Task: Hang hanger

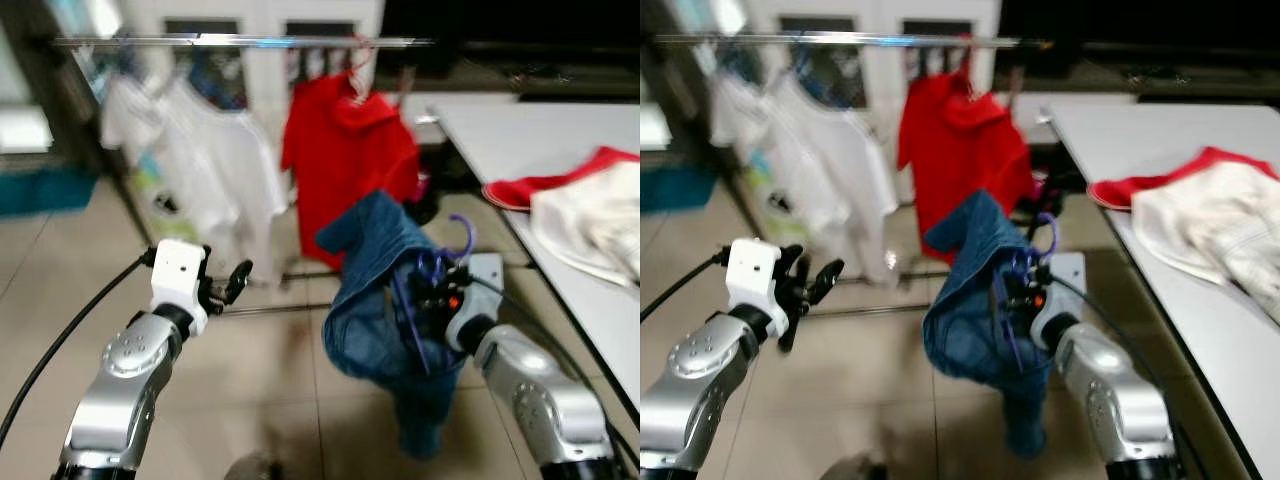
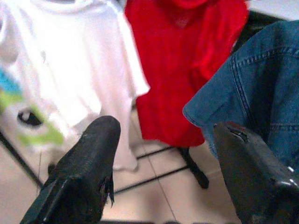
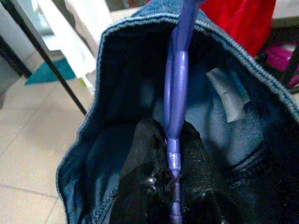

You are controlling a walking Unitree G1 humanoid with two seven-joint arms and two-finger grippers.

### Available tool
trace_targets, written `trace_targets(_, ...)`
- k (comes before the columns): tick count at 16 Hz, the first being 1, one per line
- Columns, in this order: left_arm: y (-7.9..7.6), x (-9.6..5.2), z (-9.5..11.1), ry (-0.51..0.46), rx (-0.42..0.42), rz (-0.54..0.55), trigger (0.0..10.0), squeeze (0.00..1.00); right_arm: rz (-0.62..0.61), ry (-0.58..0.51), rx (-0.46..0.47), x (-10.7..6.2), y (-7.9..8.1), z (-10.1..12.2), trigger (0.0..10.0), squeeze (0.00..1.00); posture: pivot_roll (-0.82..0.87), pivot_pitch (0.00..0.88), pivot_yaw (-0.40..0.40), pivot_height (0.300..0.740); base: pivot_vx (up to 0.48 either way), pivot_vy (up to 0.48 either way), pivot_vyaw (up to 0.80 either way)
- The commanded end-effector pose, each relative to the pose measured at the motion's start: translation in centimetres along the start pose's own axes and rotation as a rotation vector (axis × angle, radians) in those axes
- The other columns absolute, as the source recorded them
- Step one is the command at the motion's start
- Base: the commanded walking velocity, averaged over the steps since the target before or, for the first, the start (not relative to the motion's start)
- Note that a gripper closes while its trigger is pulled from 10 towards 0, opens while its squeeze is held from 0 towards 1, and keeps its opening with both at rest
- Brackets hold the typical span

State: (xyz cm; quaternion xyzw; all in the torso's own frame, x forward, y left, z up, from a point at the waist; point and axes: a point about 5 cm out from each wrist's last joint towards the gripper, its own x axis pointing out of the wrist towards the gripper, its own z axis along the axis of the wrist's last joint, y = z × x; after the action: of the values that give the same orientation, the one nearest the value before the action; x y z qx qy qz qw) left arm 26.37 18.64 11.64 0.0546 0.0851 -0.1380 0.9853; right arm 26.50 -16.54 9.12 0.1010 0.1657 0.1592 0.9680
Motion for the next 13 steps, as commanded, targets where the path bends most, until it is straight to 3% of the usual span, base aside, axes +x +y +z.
trace_targets(1,-0.02,0.11,-0.11,0.013,0.000,-0.006,10.0,0.00,0.012,-0.046,-0.012,0.04,0.25,0.96,10.0,0.00,-0.06,0.038,-0.018,0.740,0.000,0.000,0.00)
trace_targets(6,-0.07,0.21,0.06,-0.005,0.010,-0.026,10.0,0.00,-0.026,-0.048,-0.022,0.12,0.25,0.79,10.0,0.00,-0.06,0.043,-0.014,0.740,0.000,0.000,0.00)
trace_targets(10,-0.25,0.17,-0.13,0.000,0.023,-0.043,10.0,0.00,-0.024,-0.042,-0.030,0.15,0.29,0.79,10.0,0.00,-0.06,0.043,-0.016,0.740,0.267,0.000,0.00)
trace_targets(13,-0.12,-0.14,0.13,-0.029,0.021,-0.109,10.0,0.00,0.047,-0.039,-0.075,0.02,0.64,1.19,10.0,0.00,-0.06,0.037,-0.017,0.740,0.000,0.000,0.00)
